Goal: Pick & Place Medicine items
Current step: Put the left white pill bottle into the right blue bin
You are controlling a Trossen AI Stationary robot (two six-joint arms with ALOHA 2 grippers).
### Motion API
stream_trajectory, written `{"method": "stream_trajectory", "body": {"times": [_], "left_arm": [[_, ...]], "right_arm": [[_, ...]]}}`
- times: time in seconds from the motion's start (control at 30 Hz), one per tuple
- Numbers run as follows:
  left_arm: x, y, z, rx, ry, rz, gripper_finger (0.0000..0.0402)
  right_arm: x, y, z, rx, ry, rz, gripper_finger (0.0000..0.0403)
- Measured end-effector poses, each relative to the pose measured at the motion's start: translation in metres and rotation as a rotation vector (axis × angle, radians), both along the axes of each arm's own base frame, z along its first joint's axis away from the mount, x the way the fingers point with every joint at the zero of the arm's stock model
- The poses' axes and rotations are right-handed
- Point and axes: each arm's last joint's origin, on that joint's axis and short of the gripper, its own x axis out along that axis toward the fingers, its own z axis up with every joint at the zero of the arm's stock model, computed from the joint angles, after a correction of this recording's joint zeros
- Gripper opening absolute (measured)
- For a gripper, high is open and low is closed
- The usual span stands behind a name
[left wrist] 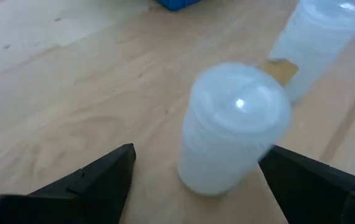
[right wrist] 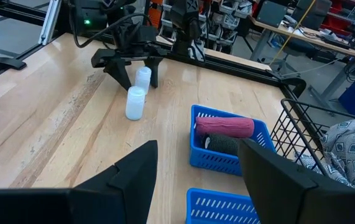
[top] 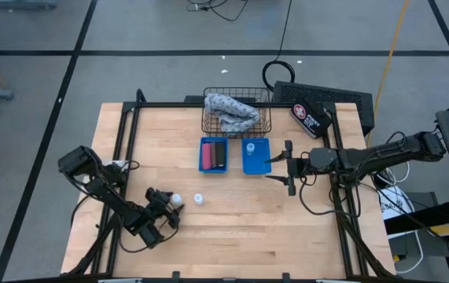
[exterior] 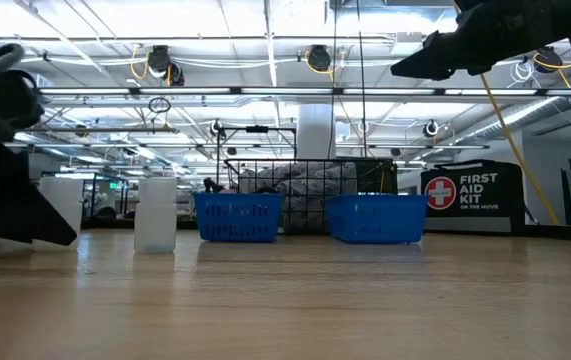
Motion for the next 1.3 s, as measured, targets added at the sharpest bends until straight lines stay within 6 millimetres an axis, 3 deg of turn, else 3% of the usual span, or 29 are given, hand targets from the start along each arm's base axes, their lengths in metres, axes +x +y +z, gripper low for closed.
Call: {"method": "stream_trajectory", "body": {"times": [0.3,0.53,0.67,1.1,1.2,1.3], "left_arm": [[0.012,0.003,-0.019,0.067,0.016,-0.007,0.0351],[0.014,0.002,-0.018,0.047,-0.048,0.03,0.0351],[0.01,-0.001,-0.018,0.055,0.044,-0.032,0.0351],[-0.003,-0.008,-0.018,0.025,0.007,-0.019,0.0351],[-0.002,-0.008,-0.018,0.03,-0.002,-0.014,0.0336],[-0.001,-0.006,-0.018,0.04,0.007,-0.013,0.0295]], "right_arm": [[0.0,0.0,-0.001,-0.001,0.013,-0.001,0.0212],[0.0,0.0,-0.001,-0.001,0.014,0.0,0.0212],[0.0,0.0,-0.001,-0.001,0.015,-0.001,0.0212],[0.0,0.0,-0.001,0.0,0.014,-0.001,0.0212],[0.0,0.0,-0.001,0.0,0.013,-0.001,0.0212],[0.0,0.0,-0.001,0.0,0.013,-0.001,0.0212]]}}
